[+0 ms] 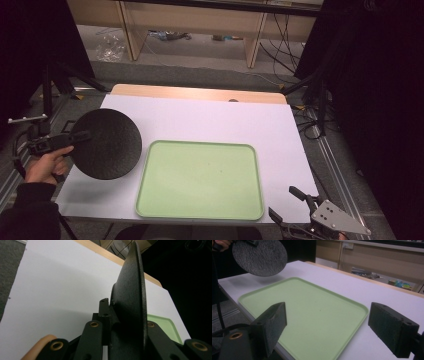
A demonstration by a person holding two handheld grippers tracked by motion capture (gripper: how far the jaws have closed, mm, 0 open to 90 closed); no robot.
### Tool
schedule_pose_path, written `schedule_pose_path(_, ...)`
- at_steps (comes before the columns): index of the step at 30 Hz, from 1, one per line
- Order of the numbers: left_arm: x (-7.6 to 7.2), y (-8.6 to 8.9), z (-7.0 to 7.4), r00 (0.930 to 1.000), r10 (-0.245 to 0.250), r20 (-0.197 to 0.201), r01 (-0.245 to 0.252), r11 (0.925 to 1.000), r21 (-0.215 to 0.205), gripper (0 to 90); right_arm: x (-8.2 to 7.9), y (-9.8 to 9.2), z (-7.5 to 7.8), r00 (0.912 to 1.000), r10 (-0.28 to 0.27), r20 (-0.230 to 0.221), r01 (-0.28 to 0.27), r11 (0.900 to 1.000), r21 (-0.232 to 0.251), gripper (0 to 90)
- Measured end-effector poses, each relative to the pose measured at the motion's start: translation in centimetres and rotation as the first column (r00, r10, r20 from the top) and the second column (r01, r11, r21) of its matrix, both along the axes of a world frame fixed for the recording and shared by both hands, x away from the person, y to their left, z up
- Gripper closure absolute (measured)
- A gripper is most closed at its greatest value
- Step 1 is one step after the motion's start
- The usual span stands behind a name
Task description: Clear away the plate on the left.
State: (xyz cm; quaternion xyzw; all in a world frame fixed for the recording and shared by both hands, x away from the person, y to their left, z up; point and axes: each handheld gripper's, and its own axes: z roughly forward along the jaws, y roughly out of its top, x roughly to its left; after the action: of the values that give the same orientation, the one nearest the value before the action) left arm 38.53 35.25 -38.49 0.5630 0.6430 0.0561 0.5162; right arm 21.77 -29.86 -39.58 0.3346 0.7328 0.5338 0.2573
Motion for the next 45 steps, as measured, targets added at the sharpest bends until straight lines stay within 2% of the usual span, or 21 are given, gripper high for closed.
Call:
schedule_pose_path(3,0.0,-0.5,0.5,0.9998,-0.015,0.010,0.015,0.9994,-0.031,78.0,0.0,0.0,0.0,1.0000,0.000,0.001,0.000,1.000,-0.001,16.1)
schedule_pose_path(4,0.0,-0.8,0.5,0.9997,-0.025,0.008,0.025,0.9989,-0.040,78.1,0.1,-0.1,0.0,0.9999,-0.002,0.016,0.003,1.000,-0.009,16.1)
schedule_pose_path(6,0.1,-1.6,0.7,0.9991,-0.041,0.008,0.042,0.9975,-0.056,78.0,0.0,0.0,0.0,1.0000,-0.001,0.000,0.001,1.000,-0.001,16.1)
schedule_pose_path(10,0.4,-2.9,0.9,0.9964,-0.085,0.009,0.085,0.9944,-0.063,77.7,0.0,0.0,0.0,1.0000,-0.001,-0.001,0.001,1.000,0.000,16.0)
schedule_pose_path(11,0.5,-3.8,0.9,0.9933,-0.116,0.005,0.116,0.9910,-0.068,77.7,0.0,-0.1,0.0,1.0000,-0.006,-0.003,0.006,1.000,-0.012,16.1)
schedule_pose_path(13,0.6,-4.6,0.7,0.9910,-0.134,0.001,0.133,0.9860,-0.100,77.4,0.0,0.0,0.0,1.0000,-0.001,-0.001,0.001,1.000,0.000,16.1)
schedule_pose_path(15,0.7,-5.4,0.6,0.9874,-0.158,-0.007,0.156,0.9820,-0.106,77.7,0.0,-0.1,0.0,1.0000,-0.003,0.001,0.003,1.000,0.001,16.0)
schedule_pose_path(16,0.8,-5.7,0.6,0.9864,-0.164,-0.012,0.162,0.9814,-0.103,77.6,-0.1,-0.2,0.1,0.9999,-0.011,-0.008,0.011,1.000,-0.019,16.0)
schedule_pose_path(19,0.8,-6.8,0.4,0.9832,-0.182,-0.016,0.180,0.9796,-0.090,77.4,-0.1,-0.2,0.1,0.9999,-0.010,-0.008,0.010,1.000,-0.019,16.0)
schedule_pose_path(24,1.3,-8.7,-0.5,0.9706,-0.237,-0.044,0.232,0.9681,-0.096,77.4,-0.1,-0.2,0.1,1.0000,-0.009,-0.004,0.009,1.000,-0.017,16.0)
schedule_pose_path(29,1.7,-10.1,-1.5,0.9641,-0.253,-0.081,0.246,0.9654,-0.087,77.1,-0.1,-0.2,0.1,0.9999,-0.009,-0.005,0.009,1.000,-0.015,16.0)
schedule_pose_path(31,1.8,-10.6,-1.9,0.9595,-0.267,-0.091,0.256,0.9598,-0.116,76.5,-0.1,-0.2,0.0,0.9999,-0.010,-0.007,0.010,1.000,-0.017,16.0)
schedule_pose_path(33,1.9,-11.3,-2.2,0.9525,-0.289,-0.097,0.276,0.9531,-0.124,76.5,-0.1,-0.2,0.1,0.9999,-0.011,-0.009,0.010,1.000,-0.020,16.0)
schedule_pose_path(34,1.9,-11.3,-2.2,0.9525,-0.289,-0.097,0.276,0.9531,-0.124,76.5,-0.1,-0.2,0.1,0.9999,-0.011,-0.009,0.011,1.000,-0.018,16.0)
schedule_pose_path(37,2.1,-13.2,-2.8,0.9419,-0.314,-0.120,0.300,0.9463,-0.120,76.3,-0.1,-0.2,0.1,0.9999,-0.013,-0.008,0.013,1.000,-0.018,16.0)
schedule_pose_path(38,2.1,-13.2,-2.8,0.9419,-0.314,-0.120,0.300,0.9463,-0.120,76.1,-0.1,-0.2,0.1,0.9999,-0.013,-0.009,0.012,1.000,-0.017,16.0)
schedule_pose_path(39,2.2,-14.1,-3.3,0.9333,-0.332,-0.137,0.315,0.9397,-0.134,75.7,-0.1,-0.2,0.1,0.9999,-0.012,-0.007,0.012,1.000,-0.018,16.0)
schedule_pose_path(40,2.3,-14.6,-3.4,0.9296,-0.339,-0.145,0.321,0.9376,-0.134,75.7,-0.1,-0.2,0.1,0.9999,-0.012,-0.008,0.012,1.000,-0.017,16.0)
schedule_pose_path(41,2.3,-15.0,-3.6,0.9262,-0.346,-0.150,0.327,0.9351,-0.136,75.6,0.0,-0.3,0.0,0.9999,-0.011,0.013,0.011,1.000,-0.023,16.0)
schedule_pose_path(44,2.5,-15.9,-3.9,0.9204,-0.357,-0.159,0.337,0.9308,-0.143,75.1,-0.1,-0.2,0.0,0.9999,-0.013,-0.011,0.013,1.000,-0.016,16.1)
schedule_pose_path(45,2.5,-16.3,-4.1,0.9164,-0.367,-0.159,0.345,0.9266,-0.148,75.1,-0.1,-0.2,0.0,0.9999,-0.013,-0.011,0.013,1.000,-0.016,16.0)
